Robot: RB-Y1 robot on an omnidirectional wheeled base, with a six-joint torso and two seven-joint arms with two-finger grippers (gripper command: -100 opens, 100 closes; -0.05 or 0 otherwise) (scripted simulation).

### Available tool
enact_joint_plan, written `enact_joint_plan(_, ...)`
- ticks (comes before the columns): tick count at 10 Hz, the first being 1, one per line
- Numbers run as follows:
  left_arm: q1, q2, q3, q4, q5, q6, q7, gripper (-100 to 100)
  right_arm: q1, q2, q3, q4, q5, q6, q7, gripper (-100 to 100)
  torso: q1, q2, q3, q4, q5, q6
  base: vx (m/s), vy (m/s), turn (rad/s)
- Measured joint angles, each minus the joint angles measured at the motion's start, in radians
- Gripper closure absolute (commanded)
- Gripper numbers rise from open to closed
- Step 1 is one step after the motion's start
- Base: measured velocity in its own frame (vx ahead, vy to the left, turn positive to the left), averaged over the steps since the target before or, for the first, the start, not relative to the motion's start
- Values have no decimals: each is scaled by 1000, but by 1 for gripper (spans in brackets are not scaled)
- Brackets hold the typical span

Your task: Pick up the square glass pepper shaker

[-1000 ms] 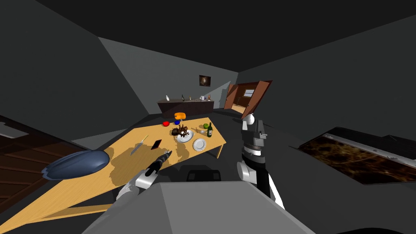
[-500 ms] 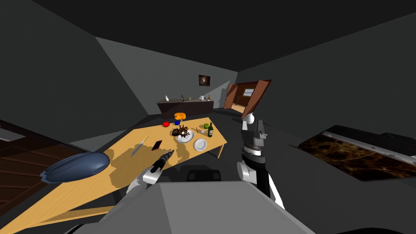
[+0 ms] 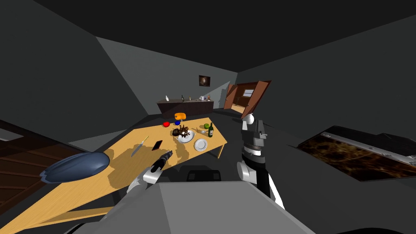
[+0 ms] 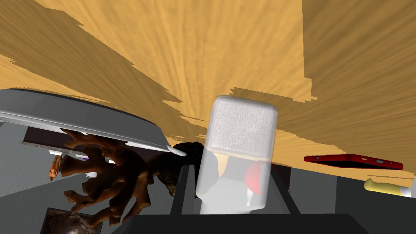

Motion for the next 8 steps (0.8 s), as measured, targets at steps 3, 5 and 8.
enact_joint_plan(3,14,5,-4,-15,2,4,2,100,0,0,0,0,0,0,0,0,-1,1,0,0,0,0,0,-24,15)
enact_joint_plan(5,45,30,-25,-60,16,20,19,100,0,0,0,0,0,0,0,0,-3,1,1,0,-1,0,0,-60,23)
enact_joint_plan(8,74,63,-50,-90,33,20,43,0,0,0,0,0,0,0,0,0,-2,1,1,1,0,1,1,-32,13)
